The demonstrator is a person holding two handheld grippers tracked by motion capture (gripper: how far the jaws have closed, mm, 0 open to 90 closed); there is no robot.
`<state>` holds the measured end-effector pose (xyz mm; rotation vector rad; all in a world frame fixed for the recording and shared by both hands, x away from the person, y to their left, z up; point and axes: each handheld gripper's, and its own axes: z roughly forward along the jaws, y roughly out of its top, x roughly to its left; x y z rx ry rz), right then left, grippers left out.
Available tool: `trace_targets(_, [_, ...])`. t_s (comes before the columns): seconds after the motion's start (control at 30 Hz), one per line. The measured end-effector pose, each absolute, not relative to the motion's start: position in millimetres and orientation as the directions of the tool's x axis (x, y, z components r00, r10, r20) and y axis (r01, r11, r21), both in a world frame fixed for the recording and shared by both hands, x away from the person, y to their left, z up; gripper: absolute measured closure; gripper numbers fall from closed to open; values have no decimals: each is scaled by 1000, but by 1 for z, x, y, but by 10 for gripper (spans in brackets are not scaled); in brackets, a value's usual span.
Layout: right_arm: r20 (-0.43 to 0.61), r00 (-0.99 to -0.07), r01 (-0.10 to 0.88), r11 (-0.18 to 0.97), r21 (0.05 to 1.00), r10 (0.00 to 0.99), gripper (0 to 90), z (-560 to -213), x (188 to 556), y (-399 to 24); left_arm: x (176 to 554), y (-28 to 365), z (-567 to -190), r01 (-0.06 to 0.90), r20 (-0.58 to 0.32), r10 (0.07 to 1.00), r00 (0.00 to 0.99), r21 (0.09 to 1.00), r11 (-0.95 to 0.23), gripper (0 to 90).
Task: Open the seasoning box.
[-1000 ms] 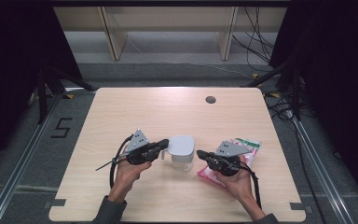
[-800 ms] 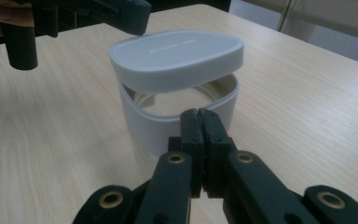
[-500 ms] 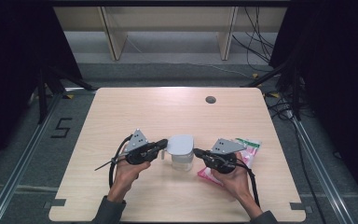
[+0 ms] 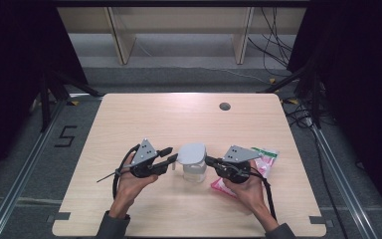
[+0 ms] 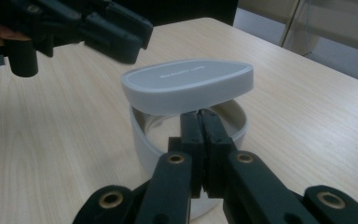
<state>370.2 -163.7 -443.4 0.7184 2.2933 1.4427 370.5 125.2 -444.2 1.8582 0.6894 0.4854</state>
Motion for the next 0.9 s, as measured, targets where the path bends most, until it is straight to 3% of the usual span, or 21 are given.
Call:
trace_targets(0.2, [-25,-819,213,344,915,574,898,-440,372,-158,353,129,-444,276,-13,671,741,918,-287,407])
trace_targets(0.33, [-42,-819,186,333,924,573,897,-436,374,-153,342,131,-448,300,-39,685,728,916,-266,350])
trace_targets(0.9, [-50,-843,158,334,929,536,894,-428,376,-129,304,122,-491,310,-12,707,707,904,-295,316])
